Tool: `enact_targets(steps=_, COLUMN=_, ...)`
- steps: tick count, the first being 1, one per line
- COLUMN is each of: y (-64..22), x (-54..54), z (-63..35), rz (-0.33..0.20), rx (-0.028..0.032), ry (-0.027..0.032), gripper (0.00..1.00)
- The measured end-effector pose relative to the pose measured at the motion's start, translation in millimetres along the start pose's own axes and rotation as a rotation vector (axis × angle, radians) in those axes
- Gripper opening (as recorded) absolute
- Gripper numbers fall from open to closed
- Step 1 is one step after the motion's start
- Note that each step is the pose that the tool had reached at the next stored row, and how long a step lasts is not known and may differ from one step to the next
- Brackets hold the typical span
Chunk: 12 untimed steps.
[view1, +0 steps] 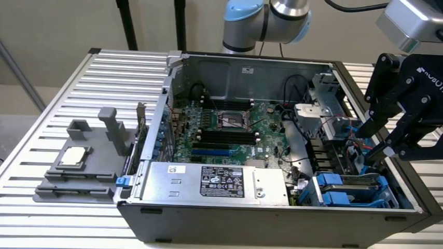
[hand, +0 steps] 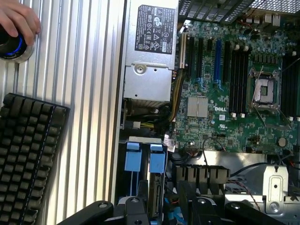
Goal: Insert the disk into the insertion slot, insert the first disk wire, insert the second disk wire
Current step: 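Insert the first disk wire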
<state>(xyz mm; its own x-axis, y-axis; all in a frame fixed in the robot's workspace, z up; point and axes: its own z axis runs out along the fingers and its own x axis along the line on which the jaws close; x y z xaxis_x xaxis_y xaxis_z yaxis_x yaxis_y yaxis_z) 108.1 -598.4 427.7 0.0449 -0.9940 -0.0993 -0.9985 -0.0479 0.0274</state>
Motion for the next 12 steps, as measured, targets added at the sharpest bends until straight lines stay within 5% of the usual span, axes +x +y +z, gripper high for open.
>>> enact_targets(steps=7, y=-2.5, x=0.1, z=0.9, rz=0.000, rx=-0.0008, ry=-0.0007, gripper=0.40)
enact_targets(steps=12, y=-23.8, x=1.5, z=5.7, rz=0.000, rx=-0.0024, ry=-0.0013, gripper=0.40)
